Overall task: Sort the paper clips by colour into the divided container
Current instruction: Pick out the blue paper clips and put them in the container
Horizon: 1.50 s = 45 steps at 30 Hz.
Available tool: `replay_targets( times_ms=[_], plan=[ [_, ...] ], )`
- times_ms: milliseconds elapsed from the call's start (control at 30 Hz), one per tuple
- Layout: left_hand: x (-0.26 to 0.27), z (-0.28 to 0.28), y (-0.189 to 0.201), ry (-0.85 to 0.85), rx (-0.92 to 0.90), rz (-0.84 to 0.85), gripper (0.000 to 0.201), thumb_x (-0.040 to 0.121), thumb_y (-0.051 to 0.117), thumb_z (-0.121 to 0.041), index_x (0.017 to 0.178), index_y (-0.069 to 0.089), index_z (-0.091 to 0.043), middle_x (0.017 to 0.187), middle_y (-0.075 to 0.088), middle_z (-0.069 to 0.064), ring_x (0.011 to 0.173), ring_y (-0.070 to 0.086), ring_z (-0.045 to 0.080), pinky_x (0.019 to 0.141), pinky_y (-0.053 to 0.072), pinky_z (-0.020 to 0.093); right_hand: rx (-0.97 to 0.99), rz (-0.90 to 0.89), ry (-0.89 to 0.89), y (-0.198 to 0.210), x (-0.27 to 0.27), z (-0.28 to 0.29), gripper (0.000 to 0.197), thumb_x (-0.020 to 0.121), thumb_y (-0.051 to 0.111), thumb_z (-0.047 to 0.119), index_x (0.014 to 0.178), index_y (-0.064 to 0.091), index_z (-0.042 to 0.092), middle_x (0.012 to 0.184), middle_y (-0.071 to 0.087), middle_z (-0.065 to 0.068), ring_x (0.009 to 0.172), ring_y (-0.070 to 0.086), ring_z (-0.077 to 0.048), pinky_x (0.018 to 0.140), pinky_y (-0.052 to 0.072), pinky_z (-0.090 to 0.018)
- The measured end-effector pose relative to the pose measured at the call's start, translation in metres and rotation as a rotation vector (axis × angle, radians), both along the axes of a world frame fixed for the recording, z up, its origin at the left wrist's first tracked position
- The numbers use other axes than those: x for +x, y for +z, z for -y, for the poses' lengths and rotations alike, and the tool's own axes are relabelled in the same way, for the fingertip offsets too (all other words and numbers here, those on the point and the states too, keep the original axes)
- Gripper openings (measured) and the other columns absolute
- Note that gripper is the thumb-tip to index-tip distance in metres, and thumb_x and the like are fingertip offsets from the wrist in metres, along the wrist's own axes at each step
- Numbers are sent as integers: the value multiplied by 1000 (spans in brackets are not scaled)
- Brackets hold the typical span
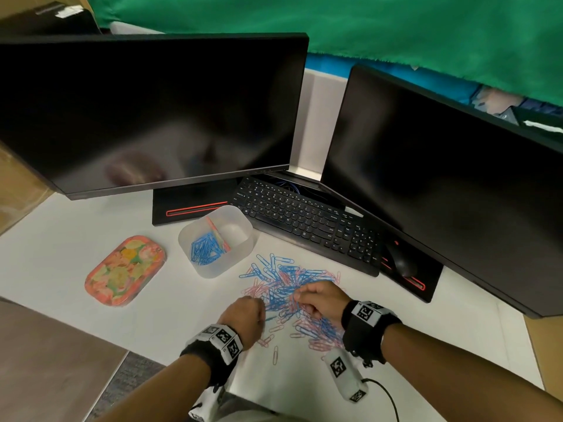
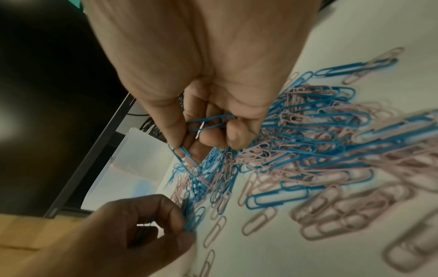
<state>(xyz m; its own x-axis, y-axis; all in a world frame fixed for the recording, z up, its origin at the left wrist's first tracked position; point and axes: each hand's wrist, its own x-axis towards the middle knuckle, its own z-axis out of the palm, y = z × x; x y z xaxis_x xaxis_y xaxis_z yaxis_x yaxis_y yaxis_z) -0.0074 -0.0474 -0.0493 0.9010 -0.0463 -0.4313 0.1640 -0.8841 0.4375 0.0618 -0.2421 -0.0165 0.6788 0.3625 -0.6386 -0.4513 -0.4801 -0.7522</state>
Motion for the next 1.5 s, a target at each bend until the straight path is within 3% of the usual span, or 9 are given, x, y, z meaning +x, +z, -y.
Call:
replay_targets(
  times_ms=[200, 300, 533, 667, 867, 1000, 1133, 1367, 1500],
  plan=[
    [1, -2, 7, 86, -103, 10, 13, 80, 51, -14, 73, 54, -24, 85, 66, -1, 80, 61, 19, 69, 47, 24, -98, 127, 64, 3, 3, 0, 19, 89, 64, 25, 98, 73, 10, 83, 69, 11, 64, 54, 4, 67, 41, -16],
    [3, -4, 12, 183, -253, 26, 14, 83, 58, -12, 88, 62, -25, 82, 62, -5, 75, 58, 13, 67, 41, 17, -66, 65, 28, 6, 5, -3, 13, 92, 59, 20, 93, 69, 11, 73, 63, 4, 56, 49, -4, 57, 38, -19],
    [18, -16, 44, 777, -1085, -251, 21, 79, 43, 3, 85, 62, -3, 60, 45, 7, 48, 37, 15, 46, 30, 21, 251, -186, -201, 30, 13, -42, 14, 95, 45, 1, 89, 58, 4, 68, 57, -15, 59, 58, -27, 54, 48, -32],
    [23, -34, 68, 985, -1404, -203, 23, 82, 31, -4, 75, 52, -8, 63, 48, 6, 50, 43, 18, 48, 37, 24, 308, -204, -172, 48, 22, -79, 13, 94, 45, 3, 88, 56, 4, 68, 56, -16, 57, 59, -28, 50, 51, -30],
    [41, -71, 97, 1120, -1281, -30, 26, 96, 37, -26, 85, 57, -11, 73, 55, 6, 58, 54, 17, 54, 49, 26, 263, -178, -116, 70, 48, -143, 11, 91, 52, 7, 83, 58, 3, 64, 60, -13, 51, 60, -23, 51, 52, -27],
    [52, -91, 109, 1224, -1272, 8, 23, 99, 41, -30, 91, 51, -11, 84, 63, 15, 72, 60, 26, 67, 53, 34, 227, -174, -79, 79, 60, -175, 18, 94, 49, 10, 79, 58, 3, 74, 63, -16, 71, 66, -30, 69, 56, -36],
    [54, -103, 107, 1281, -1205, 10, 26, 97, 47, -31, 108, 48, -8, 84, 59, 14, 69, 58, 23, 63, 53, 30, 189, -168, -57, 85, 64, -192, 19, 96, 50, 16, 80, 56, 6, 79, 59, -14, 65, 59, -22, 63, 51, -29],
    [56, -105, 102, 1255, -1103, 24, 26, 97, 48, -31, 113, 51, -10, 96, 48, 14, 82, 52, 26, 74, 48, 34, 111, -97, -2, 82, 65, -193, 44, 98, 50, 24, 127, 52, -9, 134, 51, -30, 124, 52, -40, 105, 44, -44],
    [57, -94, 109, 1136, -963, 74, 27, 98, 46, -21, 121, 57, -11, 111, 53, 12, 102, 55, 27, 85, 48, 35, 145, -5, -50, 83, 67, -173, 36, 98, 47, 16, 124, 54, -9, 106, 62, -21, 86, 64, -26, 77, 52, -32]
  ],
)
